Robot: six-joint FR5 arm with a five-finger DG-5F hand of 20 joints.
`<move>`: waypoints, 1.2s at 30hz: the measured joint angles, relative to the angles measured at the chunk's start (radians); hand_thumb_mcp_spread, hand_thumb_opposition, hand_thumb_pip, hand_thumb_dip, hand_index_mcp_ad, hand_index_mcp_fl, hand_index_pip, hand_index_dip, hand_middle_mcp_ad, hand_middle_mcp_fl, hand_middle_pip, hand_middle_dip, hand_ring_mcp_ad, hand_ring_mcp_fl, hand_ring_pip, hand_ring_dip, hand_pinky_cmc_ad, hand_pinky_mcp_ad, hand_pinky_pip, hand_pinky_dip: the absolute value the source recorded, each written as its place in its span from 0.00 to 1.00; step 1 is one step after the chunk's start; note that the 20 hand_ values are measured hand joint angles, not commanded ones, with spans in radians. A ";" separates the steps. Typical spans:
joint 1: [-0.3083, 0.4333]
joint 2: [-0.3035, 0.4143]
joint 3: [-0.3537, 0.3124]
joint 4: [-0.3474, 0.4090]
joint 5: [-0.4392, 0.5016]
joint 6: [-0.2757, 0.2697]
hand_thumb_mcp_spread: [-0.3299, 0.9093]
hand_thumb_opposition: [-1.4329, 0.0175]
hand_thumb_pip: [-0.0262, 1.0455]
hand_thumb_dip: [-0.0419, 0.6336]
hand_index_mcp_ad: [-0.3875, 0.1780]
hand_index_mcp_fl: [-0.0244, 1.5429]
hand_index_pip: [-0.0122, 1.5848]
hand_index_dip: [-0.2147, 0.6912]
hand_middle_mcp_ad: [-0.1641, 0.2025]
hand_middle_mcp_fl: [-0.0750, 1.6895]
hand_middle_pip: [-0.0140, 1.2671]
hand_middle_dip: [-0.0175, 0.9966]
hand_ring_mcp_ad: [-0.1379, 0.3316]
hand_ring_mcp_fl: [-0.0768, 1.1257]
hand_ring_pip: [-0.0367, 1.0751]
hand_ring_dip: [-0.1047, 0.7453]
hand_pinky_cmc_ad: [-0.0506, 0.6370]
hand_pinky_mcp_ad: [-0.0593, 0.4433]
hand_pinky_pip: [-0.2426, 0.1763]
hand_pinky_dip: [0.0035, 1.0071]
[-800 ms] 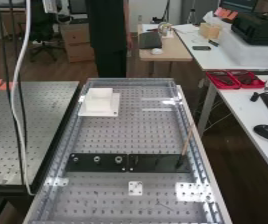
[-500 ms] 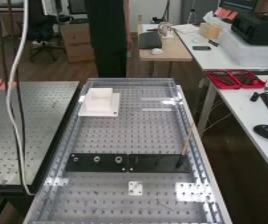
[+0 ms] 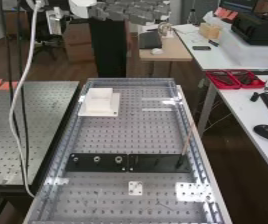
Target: Grab the drill bit and place it in the clear container
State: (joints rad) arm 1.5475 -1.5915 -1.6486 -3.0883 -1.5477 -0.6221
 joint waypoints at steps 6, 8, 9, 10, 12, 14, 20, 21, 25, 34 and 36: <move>-0.011 -0.031 -0.023 0.025 0.027 0.045 0.36 0.57 0.31 0.07 0.84 0.01 0.05 0.26 0.70 0.04 0.12 0.05 0.69 0.06 0.10 0.10 0.37 0.38 0.43 0.11; -0.020 -0.049 -0.031 0.034 0.021 0.072 0.37 0.57 0.31 0.07 0.84 0.01 0.05 0.26 0.70 0.05 0.12 0.05 0.69 0.06 0.10 0.10 0.38 0.39 0.43 0.12; -0.022 -0.053 -0.032 0.035 0.018 0.078 0.36 0.56 0.31 0.07 0.84 0.01 0.05 0.26 0.70 0.04 0.12 0.05 0.68 0.06 0.10 0.10 0.38 0.38 0.43 0.12; -0.027 -0.062 -0.035 0.038 0.010 0.093 0.38 0.56 0.31 0.07 0.84 0.01 0.05 0.26 0.70 0.04 0.12 0.05 0.68 0.06 0.10 0.10 0.38 0.39 0.43 0.12; -0.034 -0.082 -0.038 0.040 0.004 0.116 0.37 0.56 0.32 0.07 0.84 0.01 0.05 0.26 0.70 0.04 0.12 0.05 0.68 0.06 0.10 0.10 0.38 0.39 0.44 0.12; -0.046 -0.121 -0.042 0.043 -0.004 0.150 0.37 0.55 0.32 0.07 0.84 0.01 0.05 0.28 0.70 0.04 0.12 0.04 0.68 0.06 0.10 0.10 0.38 0.39 0.43 0.12; -0.075 -0.201 -0.056 0.078 0.008 0.231 0.41 0.54 0.34 0.07 0.84 0.01 0.05 0.32 0.70 0.05 0.12 0.05 0.69 0.06 0.11 0.10 0.38 0.39 0.43 0.12; -0.079 -0.207 -0.059 0.088 0.012 0.240 0.42 0.54 0.37 0.07 0.84 0.01 0.05 0.32 0.70 0.04 0.12 0.04 0.69 0.06 0.11 0.10 0.38 0.38 0.43 0.13; -0.093 -0.234 -0.081 0.151 0.048 0.283 0.47 0.51 0.41 0.11 0.82 0.06 0.05 0.43 0.70 0.05 0.12 0.05 0.69 0.06 0.10 0.10 0.38 0.38 0.43 0.12; -0.098 -0.266 -0.155 0.341 0.186 0.368 0.50 0.46 0.52 0.25 0.78 0.21 0.05 0.64 0.70 0.04 0.12 0.09 0.69 0.06 0.10 0.10 0.37 0.39 0.43 0.12; -0.098 -0.276 -0.164 0.367 0.214 0.392 0.51 0.45 0.55 0.28 0.78 0.25 0.05 0.66 0.70 0.04 0.12 0.10 0.69 0.06 0.10 0.10 0.36 0.39 0.43 0.12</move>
State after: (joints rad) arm 1.4494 -1.8674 -1.8126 -2.7216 -1.3334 -0.2305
